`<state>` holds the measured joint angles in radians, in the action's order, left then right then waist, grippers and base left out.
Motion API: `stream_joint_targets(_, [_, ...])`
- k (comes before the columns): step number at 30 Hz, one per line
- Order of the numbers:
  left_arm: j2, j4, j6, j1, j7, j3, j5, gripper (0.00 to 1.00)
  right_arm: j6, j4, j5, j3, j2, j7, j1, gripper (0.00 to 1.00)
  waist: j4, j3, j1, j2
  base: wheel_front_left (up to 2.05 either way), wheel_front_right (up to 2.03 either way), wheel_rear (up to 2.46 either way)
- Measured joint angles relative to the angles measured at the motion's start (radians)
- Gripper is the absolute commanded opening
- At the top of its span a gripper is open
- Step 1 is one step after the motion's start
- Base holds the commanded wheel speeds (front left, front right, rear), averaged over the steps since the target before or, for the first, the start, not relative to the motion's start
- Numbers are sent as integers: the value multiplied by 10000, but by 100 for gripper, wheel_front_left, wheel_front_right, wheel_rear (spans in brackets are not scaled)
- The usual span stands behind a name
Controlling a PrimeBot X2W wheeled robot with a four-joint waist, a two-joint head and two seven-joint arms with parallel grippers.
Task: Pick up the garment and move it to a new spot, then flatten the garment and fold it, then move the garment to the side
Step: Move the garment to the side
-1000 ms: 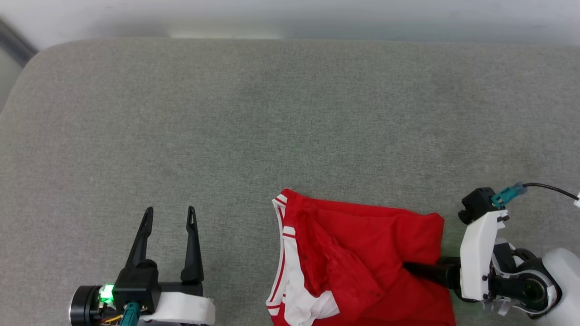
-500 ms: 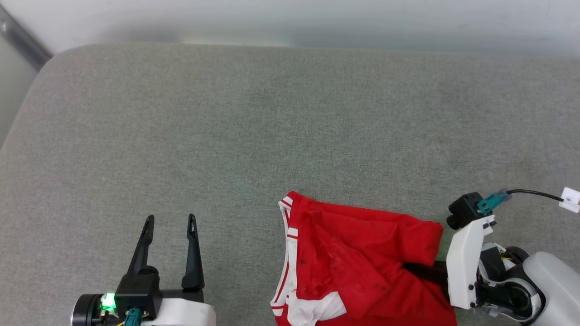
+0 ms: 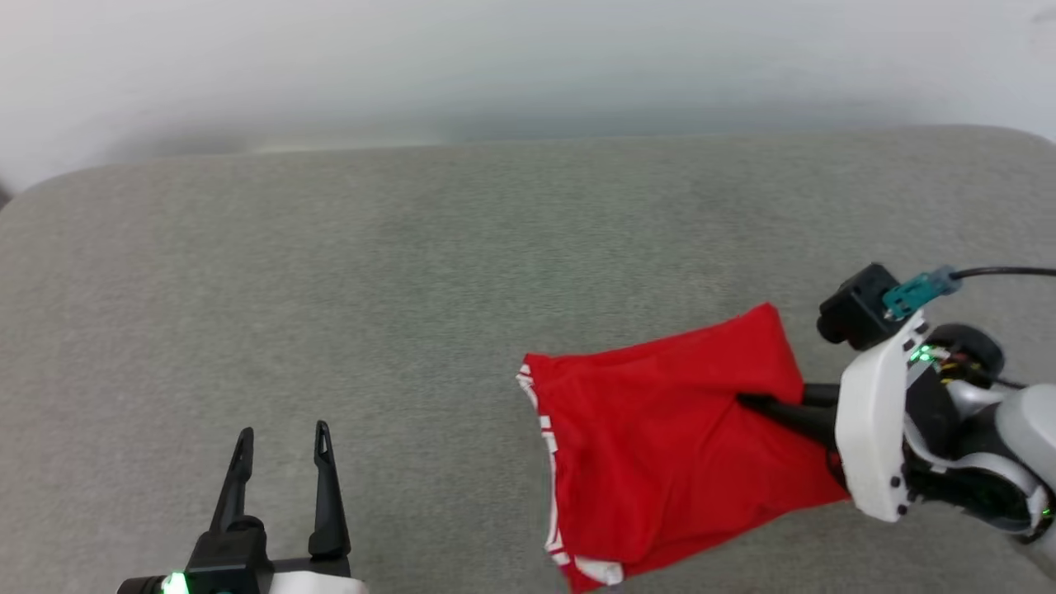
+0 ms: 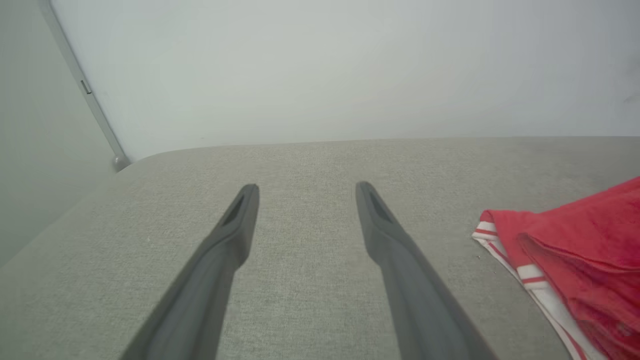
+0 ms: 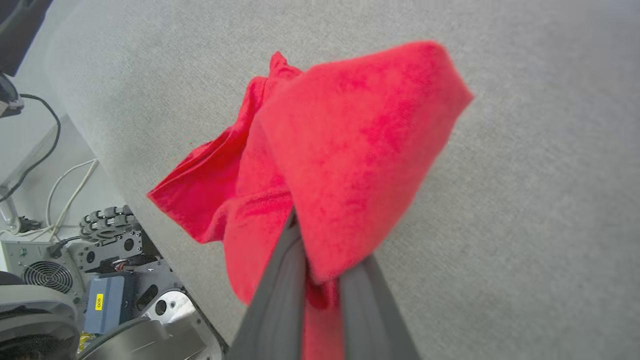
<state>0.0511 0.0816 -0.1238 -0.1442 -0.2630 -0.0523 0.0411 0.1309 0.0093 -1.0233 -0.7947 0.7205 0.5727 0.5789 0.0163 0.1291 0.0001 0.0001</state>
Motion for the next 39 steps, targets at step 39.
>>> stream_joint_targets(39, [890, 1338, 63, 1945, 0, 228, -631, 100, 4, 7820, 3891, 2205, 1009, -1825, 3829, 0, -2520, 4392, 1, 0, 0, 0, 0])
